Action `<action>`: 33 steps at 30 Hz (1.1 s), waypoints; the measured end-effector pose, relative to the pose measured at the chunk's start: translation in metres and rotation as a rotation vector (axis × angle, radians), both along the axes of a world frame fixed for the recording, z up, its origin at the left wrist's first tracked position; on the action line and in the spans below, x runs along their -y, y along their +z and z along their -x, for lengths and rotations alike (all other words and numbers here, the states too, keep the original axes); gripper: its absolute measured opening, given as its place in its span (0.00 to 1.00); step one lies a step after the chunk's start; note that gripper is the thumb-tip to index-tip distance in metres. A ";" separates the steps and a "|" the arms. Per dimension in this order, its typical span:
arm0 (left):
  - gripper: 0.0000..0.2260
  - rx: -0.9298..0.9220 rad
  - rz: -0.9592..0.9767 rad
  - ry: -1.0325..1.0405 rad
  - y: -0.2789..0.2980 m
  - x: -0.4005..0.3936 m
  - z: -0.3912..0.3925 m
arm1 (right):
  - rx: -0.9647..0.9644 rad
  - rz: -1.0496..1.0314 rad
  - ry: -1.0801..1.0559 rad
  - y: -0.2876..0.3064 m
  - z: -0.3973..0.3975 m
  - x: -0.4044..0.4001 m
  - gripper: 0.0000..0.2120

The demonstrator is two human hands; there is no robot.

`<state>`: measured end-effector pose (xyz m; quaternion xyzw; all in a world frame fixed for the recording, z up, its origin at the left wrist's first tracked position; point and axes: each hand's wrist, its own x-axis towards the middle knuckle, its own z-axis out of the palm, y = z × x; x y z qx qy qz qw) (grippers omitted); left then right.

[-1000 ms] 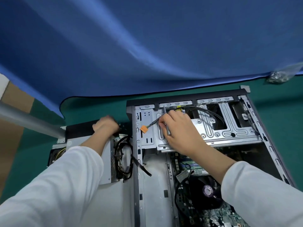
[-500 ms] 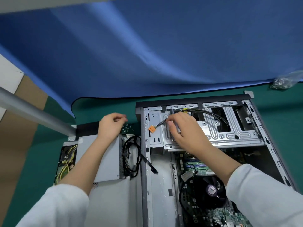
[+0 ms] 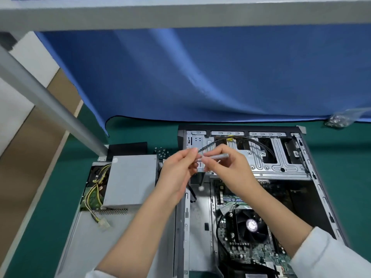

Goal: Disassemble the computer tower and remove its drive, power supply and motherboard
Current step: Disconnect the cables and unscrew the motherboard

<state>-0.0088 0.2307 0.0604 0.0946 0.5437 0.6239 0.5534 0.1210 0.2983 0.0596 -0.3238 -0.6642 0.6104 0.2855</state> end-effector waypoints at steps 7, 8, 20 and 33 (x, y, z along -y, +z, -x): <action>0.04 -0.868 0.157 0.052 -0.027 0.036 -0.016 | 0.563 -0.246 -0.040 -0.016 -0.043 -0.028 0.06; 0.07 -0.991 0.190 0.032 -0.035 0.043 -0.021 | 0.599 -0.250 -0.068 -0.020 -0.049 -0.033 0.05; 0.21 -1.058 0.306 -0.031 -0.063 0.061 -0.043 | 0.683 -0.440 -0.011 -0.048 -0.062 -0.032 0.02; 0.22 -1.199 0.575 -0.119 -0.057 0.078 -0.072 | 0.714 -0.387 0.199 -0.064 -0.153 0.000 0.27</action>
